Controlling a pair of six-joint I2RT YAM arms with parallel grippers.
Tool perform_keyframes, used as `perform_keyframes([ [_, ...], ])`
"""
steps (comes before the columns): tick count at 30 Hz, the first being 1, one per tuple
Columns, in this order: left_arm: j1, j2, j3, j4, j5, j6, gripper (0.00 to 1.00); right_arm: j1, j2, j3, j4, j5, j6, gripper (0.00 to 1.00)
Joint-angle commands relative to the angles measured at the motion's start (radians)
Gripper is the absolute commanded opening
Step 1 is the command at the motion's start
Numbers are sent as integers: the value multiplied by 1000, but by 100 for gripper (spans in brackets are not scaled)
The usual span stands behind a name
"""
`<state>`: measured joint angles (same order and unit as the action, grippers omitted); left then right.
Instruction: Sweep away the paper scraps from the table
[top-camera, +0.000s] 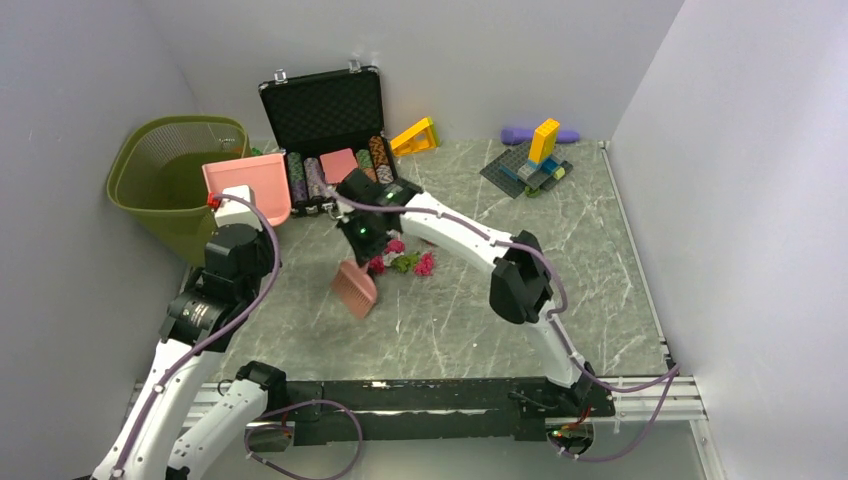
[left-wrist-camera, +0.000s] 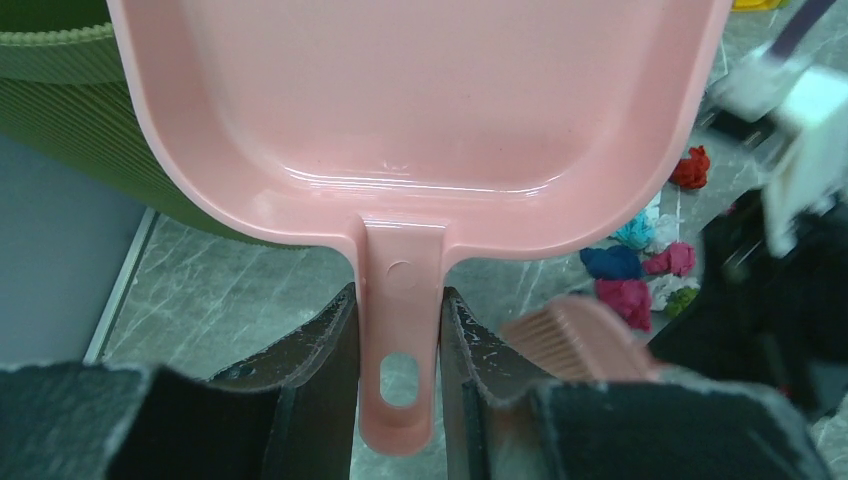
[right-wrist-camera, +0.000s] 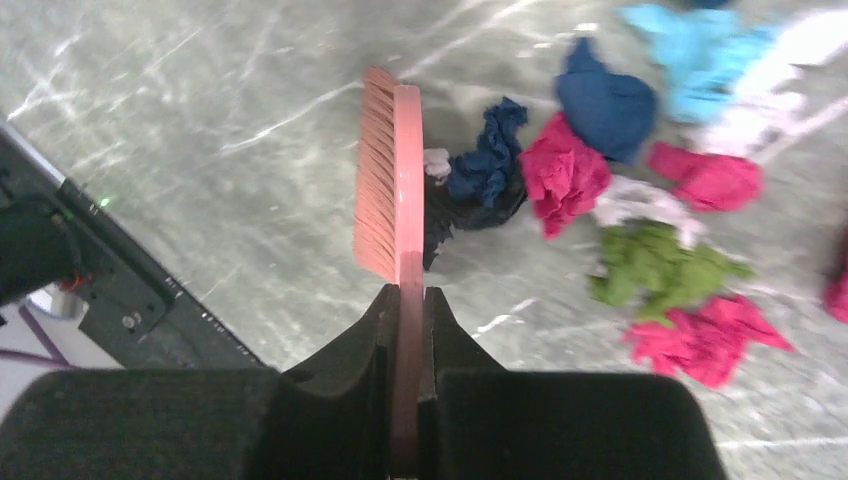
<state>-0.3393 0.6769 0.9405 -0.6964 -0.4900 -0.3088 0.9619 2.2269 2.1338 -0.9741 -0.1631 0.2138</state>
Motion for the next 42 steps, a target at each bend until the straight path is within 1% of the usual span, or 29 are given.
perform_keyframes([
  [1,6,41,21,31,27,11,0,-105,-70,12,-78,119,9,0],
  [6,6,72,32,14,120,18,0,-162,-113,86,-74,-16,-9,0],
  [10,6,125,64,-80,247,14,0,-211,-192,52,-43,-121,-3,0],
  [13,6,193,78,-181,397,23,0,-270,-253,5,-49,-140,8,0],
  [16,-5,244,67,-244,478,24,0,-328,-309,-44,-57,-129,3,0],
  [20,-66,258,70,-307,478,12,0,-398,-373,-123,-44,-102,-6,0],
  [22,-107,260,80,-346,471,-1,0,-429,-393,-153,-39,-60,-15,0],
  [24,-166,277,94,-404,446,-25,0,-449,-396,-175,-40,25,-28,0],
  [28,-284,352,89,-518,369,-91,0,-453,-372,-214,-42,255,-83,0],
  [30,-328,373,76,-506,364,-117,0,-452,-333,-199,-61,347,-101,0],
  [32,-346,412,72,-497,363,-126,0,-453,-287,-159,-88,399,-117,0],
  [37,-379,598,80,-481,339,-107,0,-451,-164,-53,-135,444,-133,0],
  [42,-402,738,91,-438,345,-67,0,-434,-127,-98,-52,389,-187,0],
])
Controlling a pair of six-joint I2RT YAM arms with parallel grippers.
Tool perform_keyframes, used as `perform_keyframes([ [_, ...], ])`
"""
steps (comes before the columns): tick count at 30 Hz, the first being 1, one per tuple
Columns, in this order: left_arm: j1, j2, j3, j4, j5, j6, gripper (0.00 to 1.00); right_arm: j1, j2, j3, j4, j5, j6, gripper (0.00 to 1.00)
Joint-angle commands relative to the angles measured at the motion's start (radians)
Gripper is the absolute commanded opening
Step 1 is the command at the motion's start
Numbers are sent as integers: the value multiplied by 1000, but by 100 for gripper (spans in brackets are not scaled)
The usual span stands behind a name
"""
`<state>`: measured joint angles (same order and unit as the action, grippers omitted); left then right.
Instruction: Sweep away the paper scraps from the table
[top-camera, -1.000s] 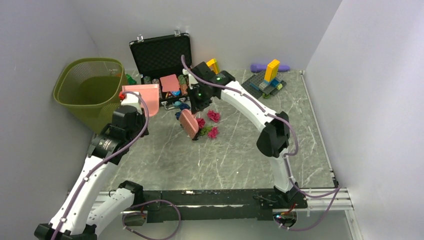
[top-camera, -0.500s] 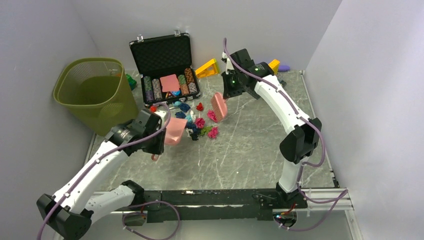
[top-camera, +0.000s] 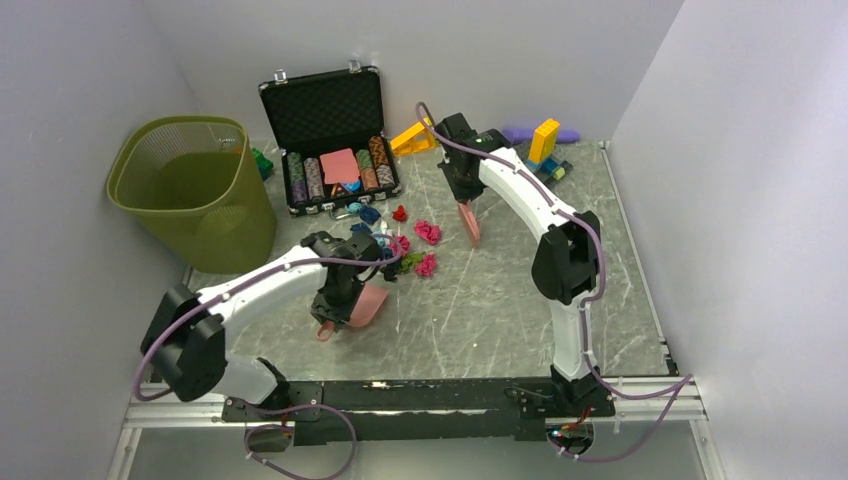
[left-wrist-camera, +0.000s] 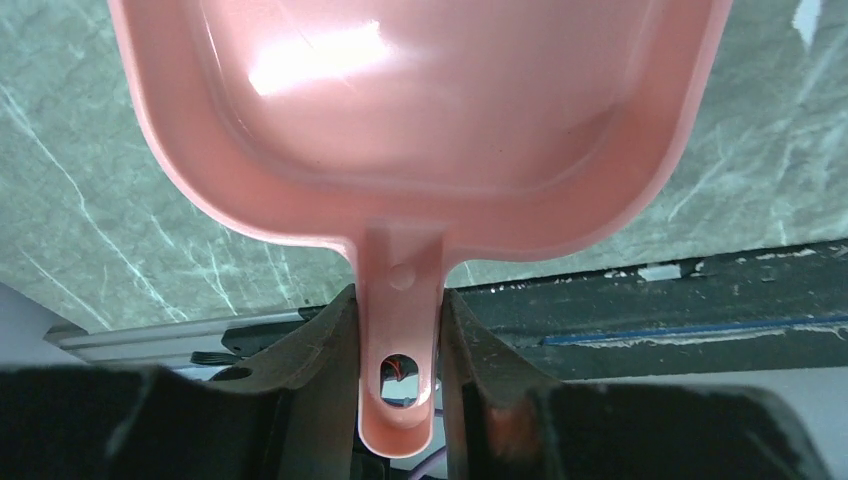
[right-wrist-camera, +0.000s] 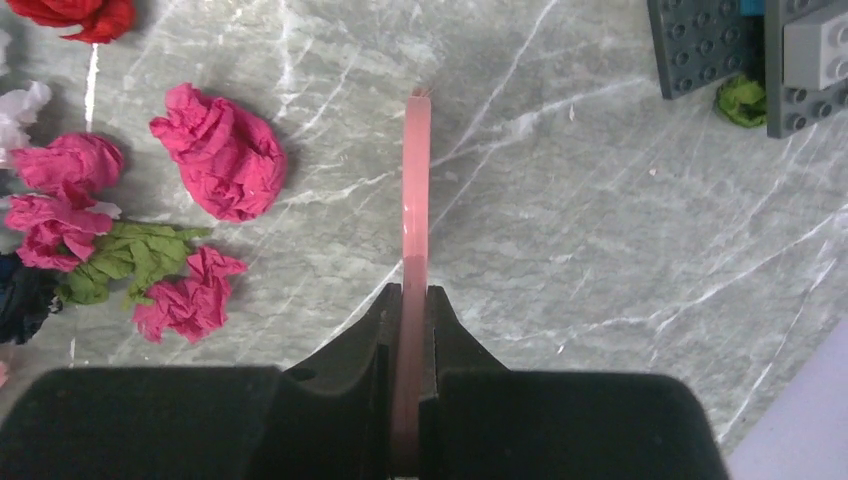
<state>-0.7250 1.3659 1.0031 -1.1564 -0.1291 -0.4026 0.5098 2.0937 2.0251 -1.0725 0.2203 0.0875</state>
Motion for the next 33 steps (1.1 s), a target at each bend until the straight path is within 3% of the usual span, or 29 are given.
perform_keyframes([
  [1,-16,67,28,29,-5,35,0,23,10,2,63,-14,-72,0],
  [6,-15,153,58,42,-2,61,0,81,21,-38,159,-112,-165,0],
  [13,-12,244,151,19,-46,79,0,212,100,39,148,-163,-326,0],
  [20,10,277,180,45,-40,106,0,255,109,49,130,-467,-385,0],
  [27,12,320,203,80,-76,126,0,259,19,-32,128,-747,-408,0],
  [33,9,288,174,150,-99,145,0,247,-71,-86,111,-806,-411,0],
])
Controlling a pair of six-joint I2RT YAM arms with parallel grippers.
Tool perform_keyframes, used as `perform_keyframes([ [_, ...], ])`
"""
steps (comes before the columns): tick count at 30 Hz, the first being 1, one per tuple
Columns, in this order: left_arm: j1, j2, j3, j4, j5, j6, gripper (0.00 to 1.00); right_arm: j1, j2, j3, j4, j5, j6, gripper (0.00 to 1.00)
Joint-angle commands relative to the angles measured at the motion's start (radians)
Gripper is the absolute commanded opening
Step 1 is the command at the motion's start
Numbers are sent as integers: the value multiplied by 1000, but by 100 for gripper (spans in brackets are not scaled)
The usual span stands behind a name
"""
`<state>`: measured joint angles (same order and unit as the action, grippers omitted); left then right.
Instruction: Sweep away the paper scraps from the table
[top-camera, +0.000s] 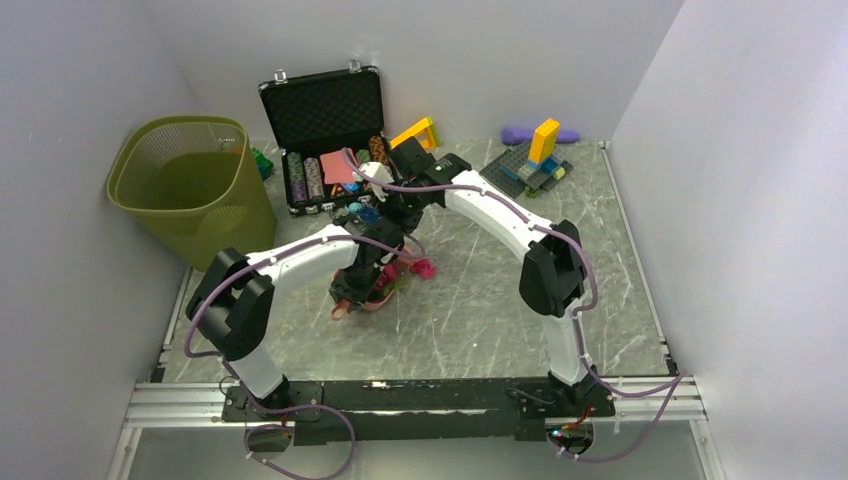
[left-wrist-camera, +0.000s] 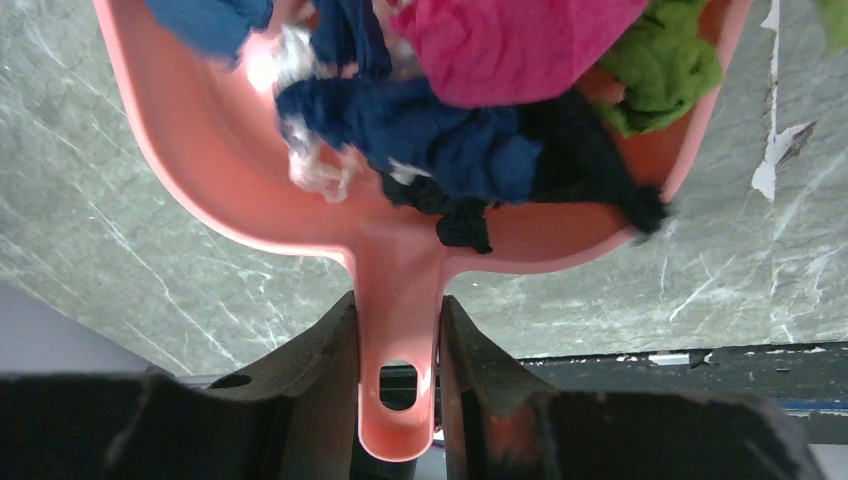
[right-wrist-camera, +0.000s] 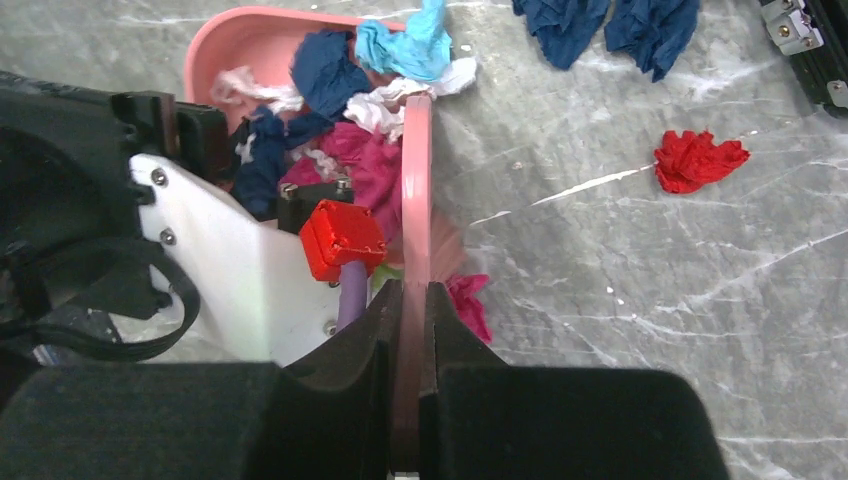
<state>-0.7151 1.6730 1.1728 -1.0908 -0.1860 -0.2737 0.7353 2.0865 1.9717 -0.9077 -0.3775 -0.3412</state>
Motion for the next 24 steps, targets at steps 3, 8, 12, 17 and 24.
perform_keyframes([
  [3,-6,-58,-10,109,-66,8,0,-6,-101,-36,-47,-194,55,0],
  [8,-18,-138,-27,132,-107,-10,0,-86,-183,-63,5,-46,191,0],
  [12,-23,-216,-51,147,-122,-37,0,-140,-293,-152,76,38,274,0],
  [17,-24,-295,-72,142,-120,-59,0,-190,-451,-266,170,130,353,0],
  [24,-24,-365,-65,76,-142,-91,0,-221,-605,-426,261,258,429,0],
])
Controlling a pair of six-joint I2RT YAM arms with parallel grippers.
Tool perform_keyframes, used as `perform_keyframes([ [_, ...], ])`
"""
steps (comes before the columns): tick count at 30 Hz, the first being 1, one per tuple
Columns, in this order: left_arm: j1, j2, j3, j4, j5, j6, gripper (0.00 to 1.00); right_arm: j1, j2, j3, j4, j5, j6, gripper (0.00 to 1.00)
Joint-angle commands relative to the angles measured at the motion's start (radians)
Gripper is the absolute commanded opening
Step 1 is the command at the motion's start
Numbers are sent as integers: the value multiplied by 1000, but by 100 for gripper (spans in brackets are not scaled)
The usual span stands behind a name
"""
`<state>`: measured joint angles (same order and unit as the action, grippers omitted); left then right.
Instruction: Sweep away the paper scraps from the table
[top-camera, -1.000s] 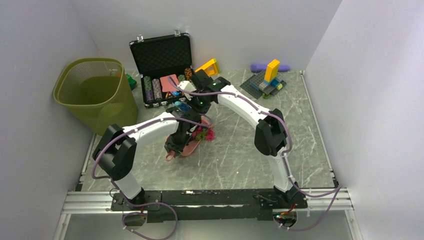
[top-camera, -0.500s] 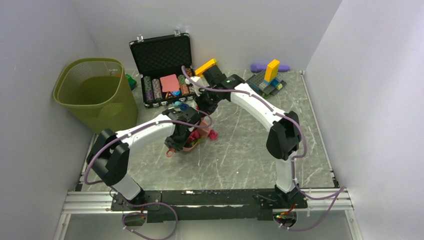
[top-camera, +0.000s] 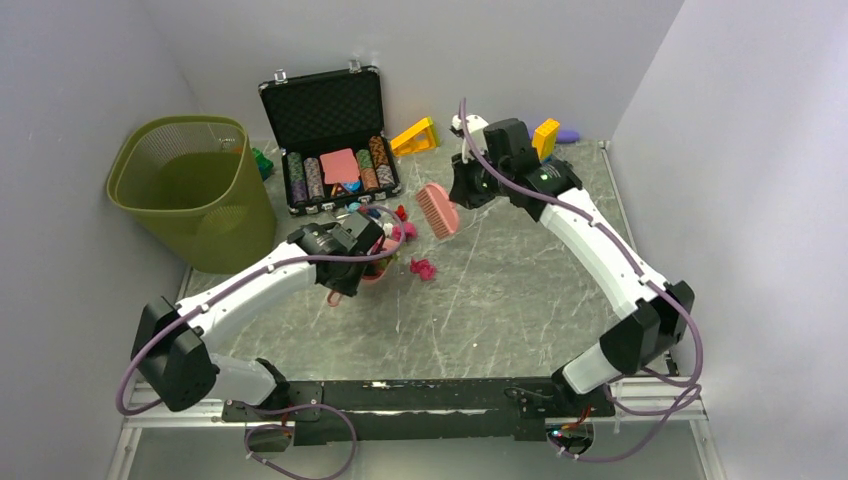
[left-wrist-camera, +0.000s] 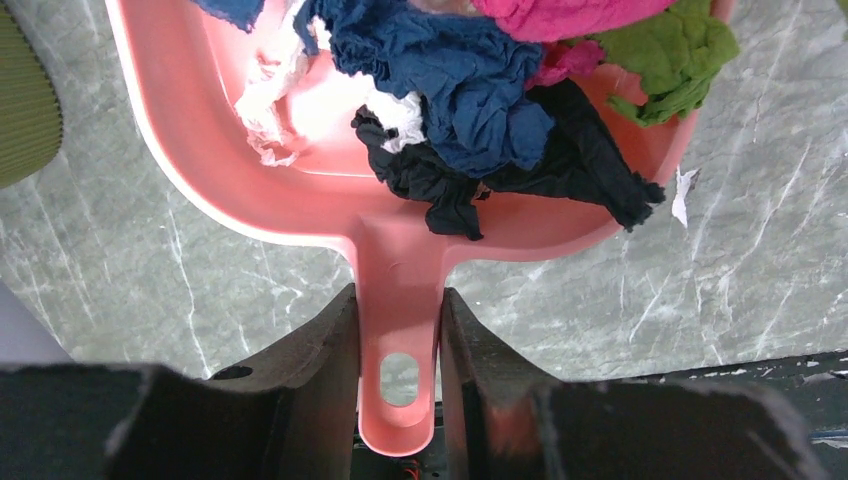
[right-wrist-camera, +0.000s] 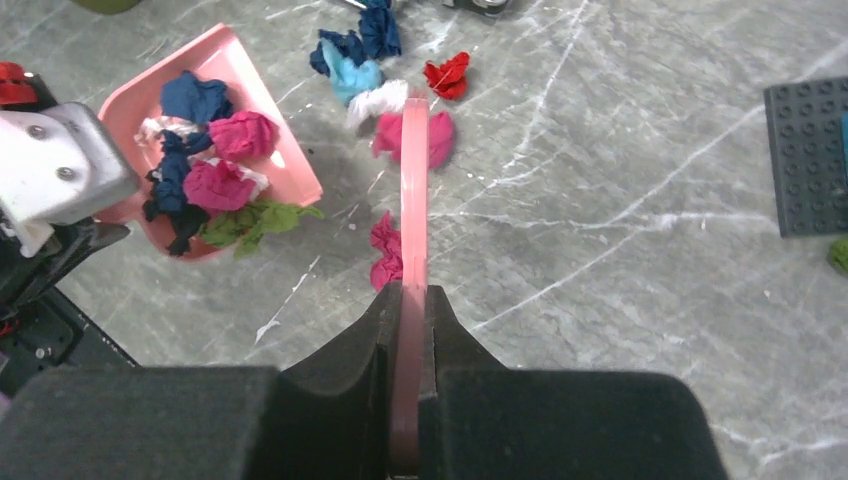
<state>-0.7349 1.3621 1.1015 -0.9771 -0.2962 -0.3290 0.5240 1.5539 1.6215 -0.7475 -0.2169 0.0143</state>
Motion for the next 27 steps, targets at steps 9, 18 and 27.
perform_keyframes([
  [9,25,-81,141,-197,-59,-77,0,-19,-244,-337,222,141,140,0],
  [18,211,-83,399,-292,-24,-33,0,-20,-314,-401,205,140,150,0],
  [27,507,71,877,-405,189,52,0,-19,-302,-371,180,111,151,0],
])
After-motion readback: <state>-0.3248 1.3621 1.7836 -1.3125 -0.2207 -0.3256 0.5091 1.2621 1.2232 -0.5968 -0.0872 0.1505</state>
